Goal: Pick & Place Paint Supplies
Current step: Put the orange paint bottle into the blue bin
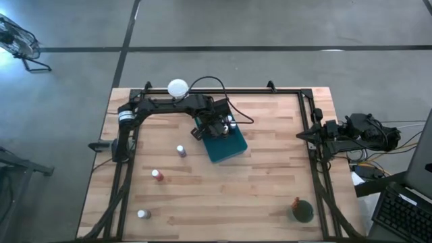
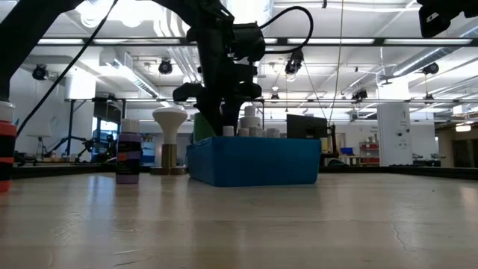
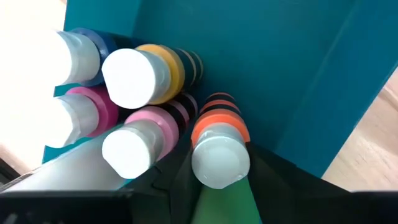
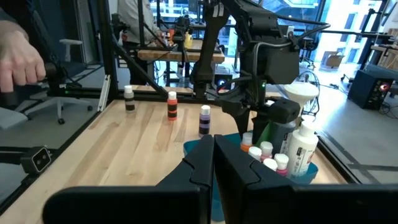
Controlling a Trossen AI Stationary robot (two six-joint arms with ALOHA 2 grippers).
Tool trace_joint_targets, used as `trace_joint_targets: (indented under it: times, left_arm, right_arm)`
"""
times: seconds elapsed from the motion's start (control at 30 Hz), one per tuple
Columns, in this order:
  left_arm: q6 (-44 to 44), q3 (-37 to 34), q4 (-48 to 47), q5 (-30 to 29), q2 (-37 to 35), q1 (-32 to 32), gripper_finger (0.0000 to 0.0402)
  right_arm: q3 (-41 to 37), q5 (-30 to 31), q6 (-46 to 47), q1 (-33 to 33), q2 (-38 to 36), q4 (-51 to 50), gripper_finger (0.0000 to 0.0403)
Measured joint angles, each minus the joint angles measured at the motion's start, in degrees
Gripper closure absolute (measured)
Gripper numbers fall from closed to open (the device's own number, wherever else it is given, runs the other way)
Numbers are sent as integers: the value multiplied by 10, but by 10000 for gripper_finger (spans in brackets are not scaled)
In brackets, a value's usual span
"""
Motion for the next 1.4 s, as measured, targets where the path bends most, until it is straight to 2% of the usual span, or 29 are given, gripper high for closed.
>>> trace_joint_targets:
  times: [0.5, 1.4]
  left_arm:
    - [-50, 1, 3, -19, 0, 0, 252]
    - [-133, 15, -20, -19, 0, 0, 252]
  right_arm:
    - [0, 0, 0, 0, 0, 0, 394]
    - [0, 0, 0, 0, 0, 0, 394]
